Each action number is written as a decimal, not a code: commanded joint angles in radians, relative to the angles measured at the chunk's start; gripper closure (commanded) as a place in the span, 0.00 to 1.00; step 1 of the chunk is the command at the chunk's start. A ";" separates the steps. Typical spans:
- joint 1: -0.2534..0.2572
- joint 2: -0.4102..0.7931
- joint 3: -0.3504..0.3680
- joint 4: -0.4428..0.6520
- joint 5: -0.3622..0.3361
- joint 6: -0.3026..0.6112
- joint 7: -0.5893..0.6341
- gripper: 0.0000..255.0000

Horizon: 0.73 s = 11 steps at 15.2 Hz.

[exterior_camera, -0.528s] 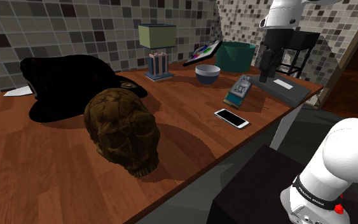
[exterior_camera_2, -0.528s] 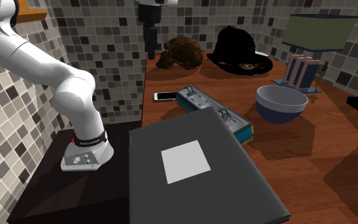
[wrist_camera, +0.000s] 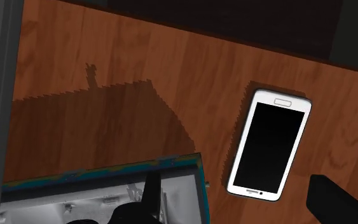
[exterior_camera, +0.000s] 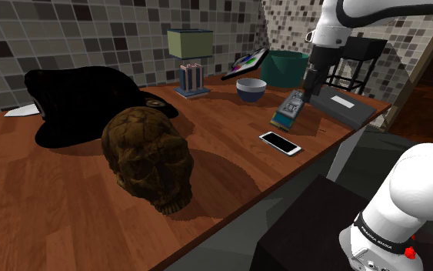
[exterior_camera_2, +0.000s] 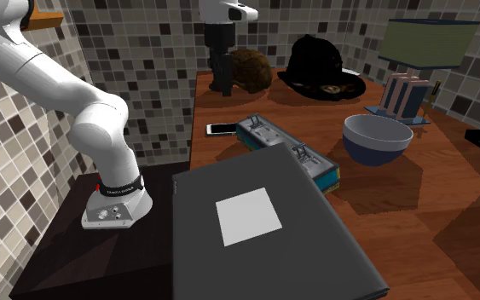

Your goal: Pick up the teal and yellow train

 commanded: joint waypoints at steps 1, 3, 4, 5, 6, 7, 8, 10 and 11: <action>-0.004 0.023 -0.014 -0.019 -0.024 0.081 -0.024 0.00; -0.010 0.058 -0.036 -0.027 -0.049 0.159 -0.053 0.00; -0.013 0.077 -0.046 -0.028 -0.060 0.198 -0.068 0.00; -0.016 0.098 -0.057 -0.028 -0.071 0.236 -0.082 0.00; -0.017 0.104 -0.061 -0.028 -0.073 0.247 -0.086 0.00; -0.017 0.104 -0.061 -0.041 -0.074 0.261 -0.085 0.00; -0.018 0.104 -0.062 -0.055 -0.075 0.274 -0.084 0.00; -0.019 0.106 -0.065 -0.080 -0.078 0.301 -0.083 0.00; -0.019 0.107 -0.066 -0.093 -0.079 0.315 -0.082 0.00</action>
